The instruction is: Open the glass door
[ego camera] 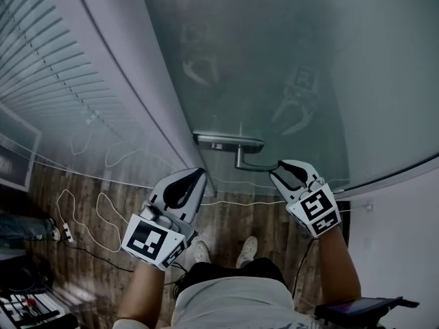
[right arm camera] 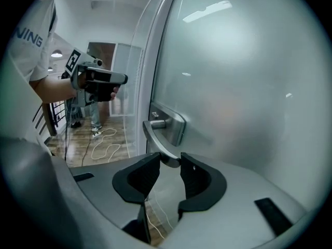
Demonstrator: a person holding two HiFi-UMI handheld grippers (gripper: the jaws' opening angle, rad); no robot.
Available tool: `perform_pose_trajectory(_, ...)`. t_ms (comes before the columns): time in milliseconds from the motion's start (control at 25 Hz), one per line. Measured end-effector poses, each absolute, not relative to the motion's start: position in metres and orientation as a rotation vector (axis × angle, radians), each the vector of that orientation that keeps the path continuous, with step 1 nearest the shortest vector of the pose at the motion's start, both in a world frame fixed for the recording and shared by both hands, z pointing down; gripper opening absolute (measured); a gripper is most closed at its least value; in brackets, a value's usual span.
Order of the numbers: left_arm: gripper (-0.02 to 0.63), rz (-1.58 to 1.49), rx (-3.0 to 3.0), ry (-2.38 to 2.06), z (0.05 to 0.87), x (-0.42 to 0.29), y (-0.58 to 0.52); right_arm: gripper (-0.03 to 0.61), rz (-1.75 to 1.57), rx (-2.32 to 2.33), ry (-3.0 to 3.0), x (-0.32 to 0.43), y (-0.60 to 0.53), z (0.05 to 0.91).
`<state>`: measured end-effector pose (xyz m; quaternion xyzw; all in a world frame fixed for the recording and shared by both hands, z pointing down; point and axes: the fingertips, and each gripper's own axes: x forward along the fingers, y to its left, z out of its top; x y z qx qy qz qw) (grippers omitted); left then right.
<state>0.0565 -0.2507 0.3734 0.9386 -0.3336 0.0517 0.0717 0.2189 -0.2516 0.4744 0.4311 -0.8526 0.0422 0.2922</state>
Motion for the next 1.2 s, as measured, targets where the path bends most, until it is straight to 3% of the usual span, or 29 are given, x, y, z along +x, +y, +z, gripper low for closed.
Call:
perform_pose_trajectory(440,0.000,0.139,2.852,-0.976,0.378,0.048,-0.180,0.127,0.185,1.263,-2.304,0.216,-0.197,0.491)
perform_pose_trajectory(640,0.000,0.137,2.831,-0.989,0.376,0.051,-0.223,0.127,0.203,1.297,-2.328,0.219,-0.253,0.491)
perform_pose_trajectory(1200,0.000,0.070,2.866,-0.994,0.353,0.024,-0.161,0.127,0.243,1.347,-2.321,0.210,-0.237,0.470)
